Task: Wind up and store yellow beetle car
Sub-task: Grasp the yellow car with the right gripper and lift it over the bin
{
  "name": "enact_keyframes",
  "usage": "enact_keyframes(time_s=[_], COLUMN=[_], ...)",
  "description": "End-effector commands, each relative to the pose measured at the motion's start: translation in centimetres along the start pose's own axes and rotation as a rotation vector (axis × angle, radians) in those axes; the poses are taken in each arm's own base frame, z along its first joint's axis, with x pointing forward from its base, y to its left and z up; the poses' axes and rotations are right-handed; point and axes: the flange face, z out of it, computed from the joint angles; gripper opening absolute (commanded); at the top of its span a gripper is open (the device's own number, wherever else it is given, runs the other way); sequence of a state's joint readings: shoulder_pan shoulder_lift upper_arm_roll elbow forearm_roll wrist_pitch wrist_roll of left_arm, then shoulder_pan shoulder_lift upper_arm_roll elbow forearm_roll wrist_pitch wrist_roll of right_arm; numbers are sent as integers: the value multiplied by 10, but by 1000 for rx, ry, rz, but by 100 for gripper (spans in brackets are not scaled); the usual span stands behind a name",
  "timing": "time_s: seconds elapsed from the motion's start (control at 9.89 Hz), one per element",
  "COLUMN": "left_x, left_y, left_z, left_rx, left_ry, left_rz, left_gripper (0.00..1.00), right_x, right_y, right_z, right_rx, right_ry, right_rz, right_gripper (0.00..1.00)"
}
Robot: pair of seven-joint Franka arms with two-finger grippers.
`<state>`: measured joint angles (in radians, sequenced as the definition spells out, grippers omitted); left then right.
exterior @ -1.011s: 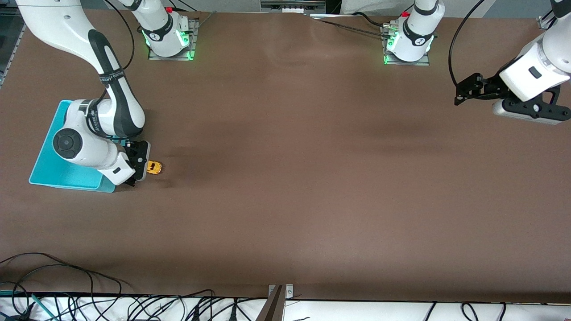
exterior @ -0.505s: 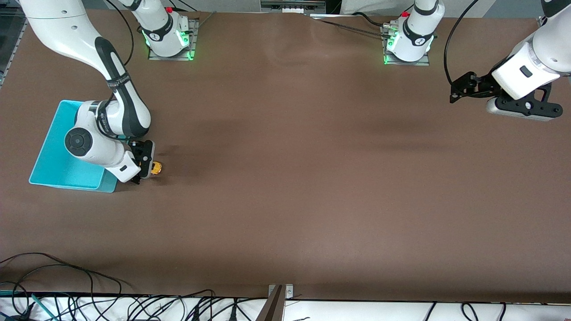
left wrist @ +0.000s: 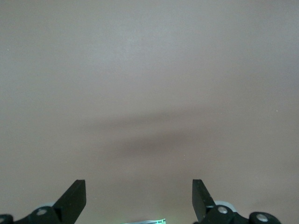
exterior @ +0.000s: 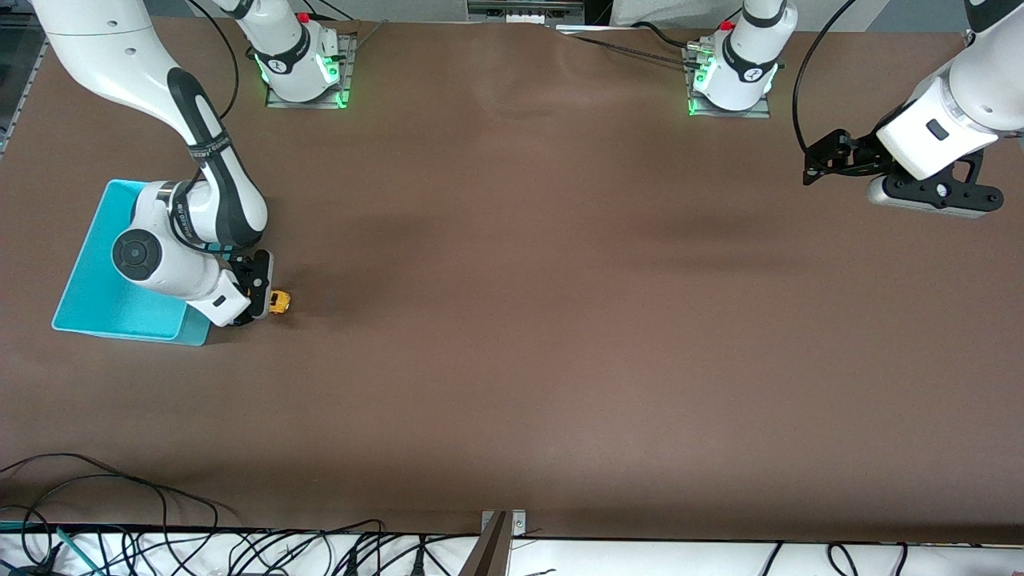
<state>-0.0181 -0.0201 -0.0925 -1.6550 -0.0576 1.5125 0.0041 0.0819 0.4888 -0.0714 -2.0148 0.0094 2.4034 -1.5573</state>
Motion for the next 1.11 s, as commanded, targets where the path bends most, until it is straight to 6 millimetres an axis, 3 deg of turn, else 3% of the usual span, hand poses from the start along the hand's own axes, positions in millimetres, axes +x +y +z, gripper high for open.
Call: enact_keyframes(time_s=[0.0, 0.4, 0.51, 0.61, 0.81, 1.01], left_x=[9, 9, 9, 9, 9, 9], left_y=[1, -1, -1, -2, -2, -2], left_z=[-4, -4, -4, -4, -4, -4], left_rx=[-3, 36, 34, 34, 34, 34], left_ry=[4, 6, 6, 4, 6, 6], left_rz=[-11, -10, -10, -10, -15, -13], left_gripper=[100, 100, 100, 100, 100, 100], right_x=[-1, -6, -24, -53, -135, -188], right_y=[-1, 1, -5, -13, -28, -46], right_z=[-25, -142, -170, -185, -173, -137], right_rx=[-17, 28, 6, -2, 13, 2], right_ry=[12, 25, 26, 24, 6, -13], right_rz=[6, 95, 124, 160, 241, 334], right_gripper=[0, 0, 0, 0, 0, 0])
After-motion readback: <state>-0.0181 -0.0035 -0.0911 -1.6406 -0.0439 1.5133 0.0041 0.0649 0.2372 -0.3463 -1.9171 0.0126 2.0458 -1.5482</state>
